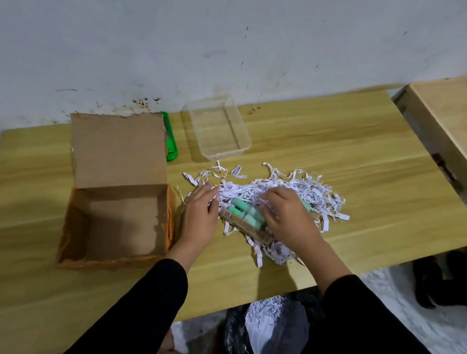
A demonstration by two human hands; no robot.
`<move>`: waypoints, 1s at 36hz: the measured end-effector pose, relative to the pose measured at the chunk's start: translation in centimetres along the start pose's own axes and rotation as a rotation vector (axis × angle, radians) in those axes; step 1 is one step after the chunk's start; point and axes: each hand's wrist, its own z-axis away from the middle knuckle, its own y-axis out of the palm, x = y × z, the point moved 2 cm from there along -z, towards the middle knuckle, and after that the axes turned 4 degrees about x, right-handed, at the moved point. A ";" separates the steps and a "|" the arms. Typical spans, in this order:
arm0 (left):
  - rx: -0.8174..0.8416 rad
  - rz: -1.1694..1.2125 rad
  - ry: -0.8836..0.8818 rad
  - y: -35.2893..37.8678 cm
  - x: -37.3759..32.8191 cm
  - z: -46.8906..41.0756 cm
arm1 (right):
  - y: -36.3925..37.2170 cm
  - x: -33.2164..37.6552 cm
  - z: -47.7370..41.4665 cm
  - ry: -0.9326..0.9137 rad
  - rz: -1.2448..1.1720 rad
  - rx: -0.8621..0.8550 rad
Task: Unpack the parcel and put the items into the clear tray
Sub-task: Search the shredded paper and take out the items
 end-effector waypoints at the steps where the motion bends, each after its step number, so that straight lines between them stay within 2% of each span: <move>1: -0.002 -0.001 -0.001 0.0 0.0 0.0 | -0.1 0.2 0.1 -0.013 -0.001 -0.014; 4: -0.008 -0.001 0.001 0.1 0.0 -0.1 | 0.3 1.4 0.1 -0.078 -0.005 -0.020; 8: -0.005 -0.016 0.015 0.1 0.1 -0.1 | 2.0 2.9 0.5 -0.146 0.056 0.068; 15: 0.031 -0.075 0.066 0.3 0.5 0.8 | 2.1 1.8 0.5 0.043 0.077 0.097; 21: 0.069 -0.244 0.099 1.0 1.1 1.5 | 2.4 0.8 0.9 0.141 0.011 0.136; 31: 0.134 -0.462 0.121 1.1 1.2 2.7 | 1.1 0.7 1.1 0.226 -0.153 -0.002; 36: 0.129 -0.482 0.109 1.2 0.9 2.8 | -0.3 1.0 0.7 0.227 -0.170 -0.069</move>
